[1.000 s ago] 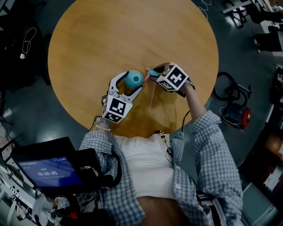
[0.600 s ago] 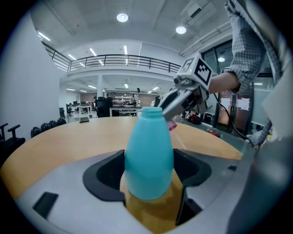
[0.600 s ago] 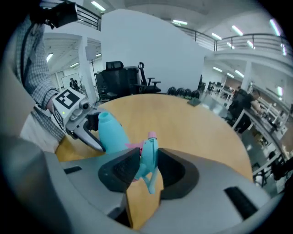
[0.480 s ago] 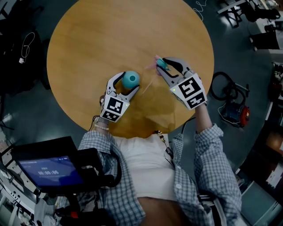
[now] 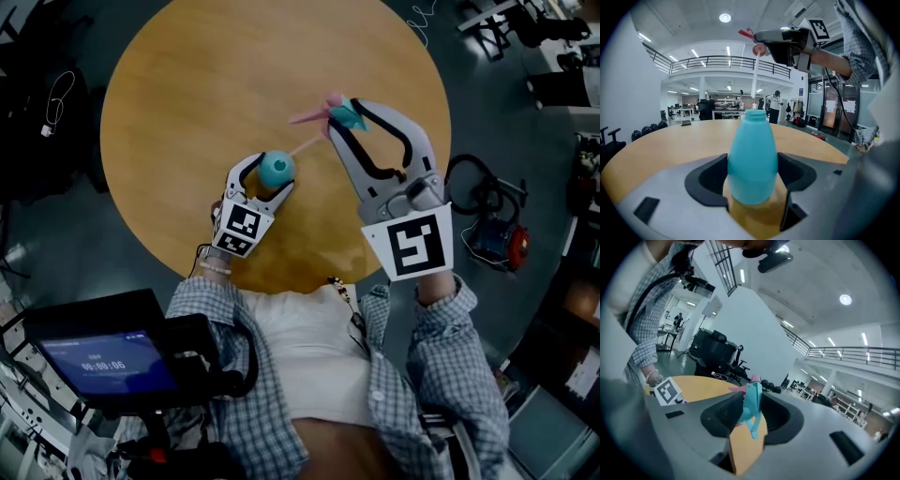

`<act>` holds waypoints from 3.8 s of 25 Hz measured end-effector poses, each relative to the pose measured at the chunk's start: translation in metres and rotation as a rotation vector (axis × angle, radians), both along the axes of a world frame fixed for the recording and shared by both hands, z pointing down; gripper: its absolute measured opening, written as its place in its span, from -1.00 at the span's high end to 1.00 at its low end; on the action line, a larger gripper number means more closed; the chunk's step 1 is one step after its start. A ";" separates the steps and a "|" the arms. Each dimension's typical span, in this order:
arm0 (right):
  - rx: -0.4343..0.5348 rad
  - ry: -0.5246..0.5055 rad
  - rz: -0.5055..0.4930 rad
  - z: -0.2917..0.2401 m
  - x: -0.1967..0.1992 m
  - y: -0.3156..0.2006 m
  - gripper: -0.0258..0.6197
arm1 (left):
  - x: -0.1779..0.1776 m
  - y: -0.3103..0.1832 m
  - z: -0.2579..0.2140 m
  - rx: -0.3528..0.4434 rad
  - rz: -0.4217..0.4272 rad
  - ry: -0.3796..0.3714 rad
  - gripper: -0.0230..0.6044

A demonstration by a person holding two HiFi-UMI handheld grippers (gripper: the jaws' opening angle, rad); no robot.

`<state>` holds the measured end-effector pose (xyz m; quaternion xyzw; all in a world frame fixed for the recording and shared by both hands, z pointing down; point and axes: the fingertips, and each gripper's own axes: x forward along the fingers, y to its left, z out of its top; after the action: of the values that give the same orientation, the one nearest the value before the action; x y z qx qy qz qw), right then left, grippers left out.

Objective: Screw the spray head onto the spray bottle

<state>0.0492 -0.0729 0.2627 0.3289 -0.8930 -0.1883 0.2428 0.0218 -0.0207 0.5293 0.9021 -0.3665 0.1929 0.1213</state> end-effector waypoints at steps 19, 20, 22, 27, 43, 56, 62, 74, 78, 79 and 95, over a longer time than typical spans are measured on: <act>0.173 0.270 -0.170 0.133 -0.065 0.059 0.56 | 0.000 0.002 -0.002 0.002 0.003 -0.004 -0.17; 0.184 0.278 -0.171 0.135 -0.065 0.059 0.56 | 0.000 0.002 -0.003 0.003 0.003 -0.007 -0.17; 0.195 0.274 -0.164 0.138 -0.065 0.060 0.56 | 0.000 0.002 -0.003 0.003 0.003 -0.007 -0.17; 0.209 0.274 -0.170 0.139 -0.068 0.064 0.56 | 0.000 0.005 -0.001 0.003 0.008 -0.009 -0.18; 0.162 0.252 -0.124 0.139 -0.068 0.063 0.57 | -0.002 0.004 0.001 -0.012 -0.009 0.010 -0.18; 0.099 0.221 -0.105 0.139 -0.066 0.063 0.57 | -0.001 0.004 0.001 -0.013 -0.009 0.007 -0.18; -0.042 0.165 -0.137 0.142 -0.065 0.060 0.42 | -0.001 0.004 0.001 -0.012 -0.008 0.007 -0.18; -0.559 -0.153 -0.304 0.172 -0.018 0.066 0.32 | -0.003 0.005 0.001 -0.014 -0.005 0.005 -0.18; -0.628 -0.188 -0.392 0.180 -0.034 0.061 0.32 | -0.004 0.007 0.002 -0.014 -0.002 0.004 -0.18; -0.640 -0.194 -0.410 0.182 -0.038 0.060 0.32 | -0.004 0.008 0.003 -0.014 -0.002 0.004 -0.18; -0.355 -0.245 0.132 0.178 -0.050 0.066 0.54 | -0.004 0.009 -0.001 -0.008 -0.044 -0.004 -0.18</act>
<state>-0.0003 -0.0069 0.4405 0.3591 -0.9115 0.0294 0.1984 0.0177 -0.0121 0.5283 0.8929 -0.3856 0.1938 0.1284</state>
